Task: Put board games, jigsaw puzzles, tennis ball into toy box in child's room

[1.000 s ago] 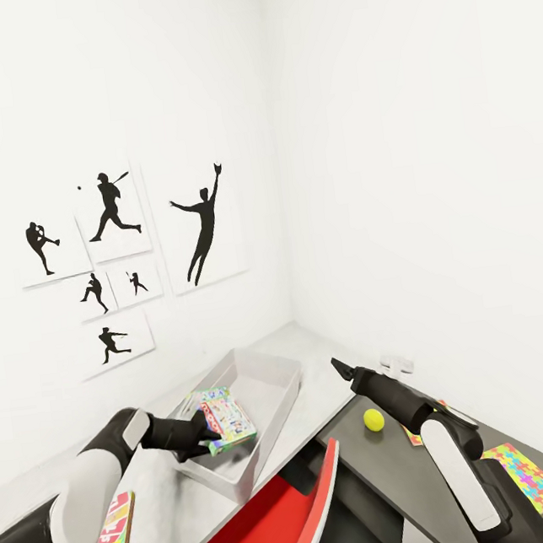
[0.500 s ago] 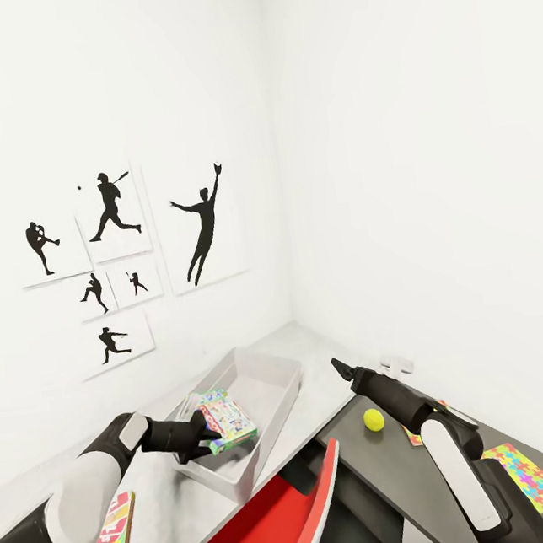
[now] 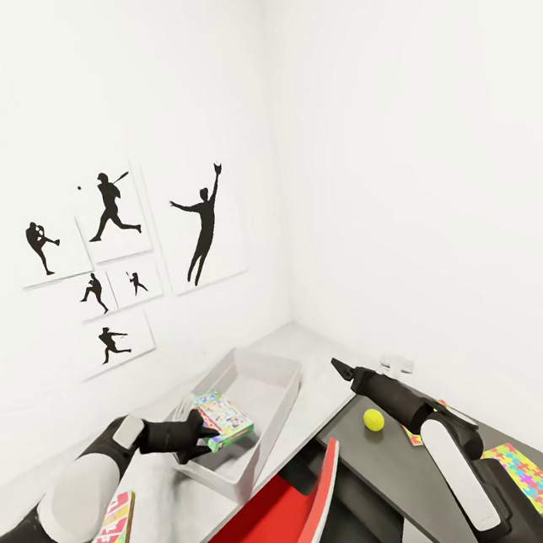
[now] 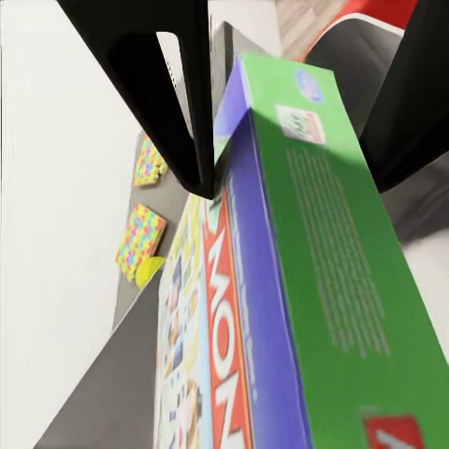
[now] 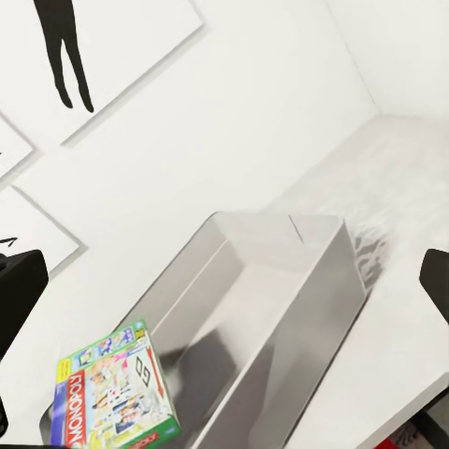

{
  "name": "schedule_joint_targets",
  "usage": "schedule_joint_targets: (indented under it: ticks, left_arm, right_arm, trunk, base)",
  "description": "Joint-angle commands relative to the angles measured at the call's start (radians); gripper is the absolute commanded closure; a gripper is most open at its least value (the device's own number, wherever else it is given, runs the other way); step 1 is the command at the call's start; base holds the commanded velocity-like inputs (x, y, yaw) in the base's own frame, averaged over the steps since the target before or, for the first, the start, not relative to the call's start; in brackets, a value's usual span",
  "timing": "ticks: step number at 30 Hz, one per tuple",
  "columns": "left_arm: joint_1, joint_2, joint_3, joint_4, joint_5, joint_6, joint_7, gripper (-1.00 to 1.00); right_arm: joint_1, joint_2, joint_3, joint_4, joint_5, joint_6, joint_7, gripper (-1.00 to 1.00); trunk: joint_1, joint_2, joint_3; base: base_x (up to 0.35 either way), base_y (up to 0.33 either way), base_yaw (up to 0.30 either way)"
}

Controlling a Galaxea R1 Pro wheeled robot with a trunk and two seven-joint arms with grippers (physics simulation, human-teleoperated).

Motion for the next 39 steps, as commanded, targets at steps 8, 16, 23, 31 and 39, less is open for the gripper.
schedule_joint_targets:
  ticks: [8,16,23,31,39]
  left_arm:
    - [0.000,0.000,0.076,-0.001,0.006,0.005,0.037,1.00]
    - [0.000,-0.003,0.095,0.006,0.006,0.005,0.040,1.00]
    - [0.000,-0.012,0.110,0.034,0.007,0.004,0.042,1.00]
    - [0.000,-0.013,0.169,0.036,0.007,0.001,0.094,1.00]
    - [0.000,-0.013,0.311,0.036,0.006,-0.001,0.214,1.00]
  right_arm:
    - [-0.001,0.000,0.000,0.000,-0.003,0.004,0.001,-1.00]
    - [-0.002,0.000,0.000,0.002,-0.003,0.004,0.001,-1.00]
    - [-0.003,0.000,0.000,0.008,-0.003,0.004,0.002,-1.00]
    - [-0.003,-0.001,0.000,0.009,-0.003,0.004,0.002,-1.00]
    - [-0.003,-0.002,0.000,0.009,-0.003,0.004,0.002,-1.00]
  trunk:
    - [0.000,-0.001,0.000]
    - [0.000,-0.001,0.000]
    - [0.000,-0.001,0.000]
    - [0.000,-0.001,0.000]
    - [0.000,-0.001,0.000]
  base:
    - [0.000,0.000,0.000]
    - [0.000,0.000,0.000]
    - [0.000,0.000,0.000]
    - [0.000,0.000,0.000]
    - [0.000,0.000,0.000]
